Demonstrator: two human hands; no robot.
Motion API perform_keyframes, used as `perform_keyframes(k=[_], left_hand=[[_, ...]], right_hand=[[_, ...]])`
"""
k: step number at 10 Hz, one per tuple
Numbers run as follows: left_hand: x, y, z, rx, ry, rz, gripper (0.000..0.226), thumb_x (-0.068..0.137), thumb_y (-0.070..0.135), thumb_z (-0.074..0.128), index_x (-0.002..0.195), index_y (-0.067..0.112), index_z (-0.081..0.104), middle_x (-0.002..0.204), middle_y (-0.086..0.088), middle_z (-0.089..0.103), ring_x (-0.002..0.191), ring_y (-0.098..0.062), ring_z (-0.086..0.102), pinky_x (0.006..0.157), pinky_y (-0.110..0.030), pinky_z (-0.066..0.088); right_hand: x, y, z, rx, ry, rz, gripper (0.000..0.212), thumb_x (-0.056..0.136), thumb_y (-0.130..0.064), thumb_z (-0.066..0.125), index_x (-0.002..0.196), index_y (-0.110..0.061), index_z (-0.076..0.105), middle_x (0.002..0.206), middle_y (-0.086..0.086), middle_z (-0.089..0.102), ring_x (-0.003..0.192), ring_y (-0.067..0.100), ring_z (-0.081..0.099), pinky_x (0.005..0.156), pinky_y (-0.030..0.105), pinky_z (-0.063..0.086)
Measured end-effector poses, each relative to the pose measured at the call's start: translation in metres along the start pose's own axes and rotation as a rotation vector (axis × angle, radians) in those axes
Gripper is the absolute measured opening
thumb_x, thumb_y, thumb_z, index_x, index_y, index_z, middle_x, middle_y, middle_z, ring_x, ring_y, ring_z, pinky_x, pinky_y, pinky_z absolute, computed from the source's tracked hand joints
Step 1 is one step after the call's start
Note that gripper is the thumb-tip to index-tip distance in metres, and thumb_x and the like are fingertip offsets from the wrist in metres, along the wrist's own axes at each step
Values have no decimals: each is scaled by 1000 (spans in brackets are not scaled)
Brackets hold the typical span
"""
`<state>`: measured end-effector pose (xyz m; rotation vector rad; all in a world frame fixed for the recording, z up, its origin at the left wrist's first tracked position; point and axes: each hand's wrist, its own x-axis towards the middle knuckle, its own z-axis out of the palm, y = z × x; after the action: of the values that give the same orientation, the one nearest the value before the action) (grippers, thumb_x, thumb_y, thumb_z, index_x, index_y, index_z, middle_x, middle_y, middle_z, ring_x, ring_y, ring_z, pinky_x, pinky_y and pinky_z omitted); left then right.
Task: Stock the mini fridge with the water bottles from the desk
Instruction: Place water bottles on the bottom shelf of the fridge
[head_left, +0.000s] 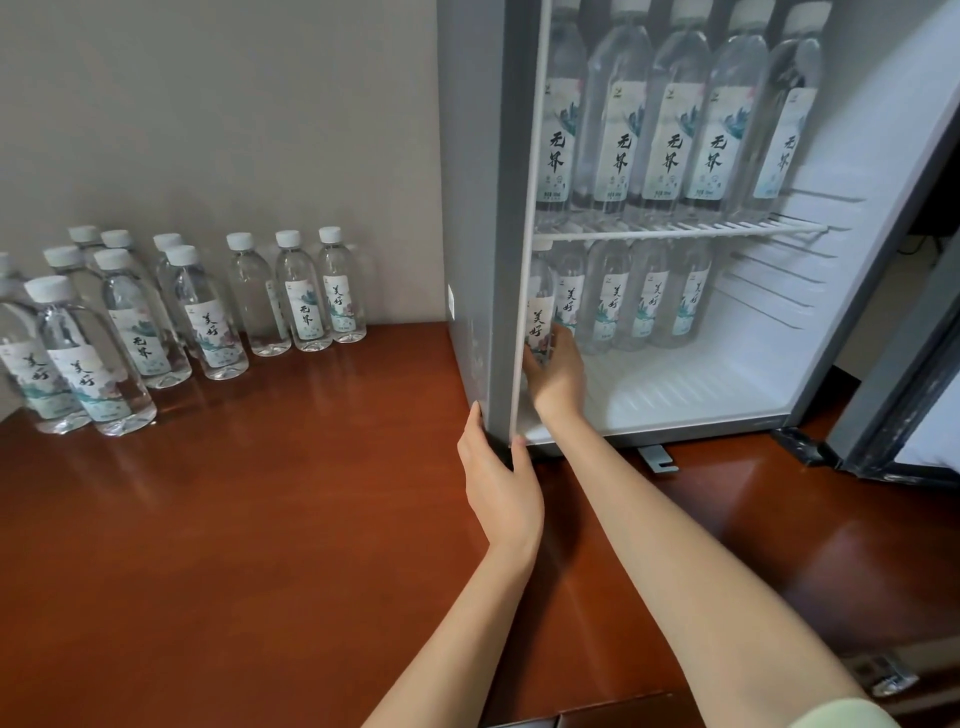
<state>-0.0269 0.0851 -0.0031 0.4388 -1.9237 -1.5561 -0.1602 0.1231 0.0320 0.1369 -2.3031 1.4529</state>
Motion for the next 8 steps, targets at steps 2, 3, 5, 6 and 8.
perform_keyframes(k=[2,3,5,6,8], left_hand=[[1,-1,0,10,2,0,55,95,14,57,145,22,35,143,3,44,130,-14,45,104,-36,40],[1,-2,0,4,8,2,55,95,13,57,145,22,36,144,4,44,131,-13,44,105,-34,39],[2,-3,0,0,13,3,55,94,14,58,145,22,36,143,3,44,131,-13,44,106,-32,39],[3,-3,-1,-8,-1,8,55,94,13,58,145,20,37,143,2,45,131,-13,44,105,-31,39],[2,-2,-7,-24,-50,-5,57,95,10,56,147,17,35,143,-2,45,132,-16,43,108,-33,36]], right_hand=[[3,3,5,3,2,11,57,91,-36,61,140,-13,42,134,7,56,116,24,58,83,27,41],[2,3,5,12,-3,11,60,91,-35,63,143,-14,39,139,6,53,119,23,57,84,26,41],[2,4,3,40,-26,50,66,89,-40,64,145,-19,36,139,4,54,121,23,56,84,26,40],[2,2,0,88,-59,93,79,87,-39,66,152,-19,25,143,4,52,126,23,53,89,28,41],[-13,1,-8,130,-54,71,93,85,-42,68,155,-18,11,151,3,43,130,23,50,91,28,42]])
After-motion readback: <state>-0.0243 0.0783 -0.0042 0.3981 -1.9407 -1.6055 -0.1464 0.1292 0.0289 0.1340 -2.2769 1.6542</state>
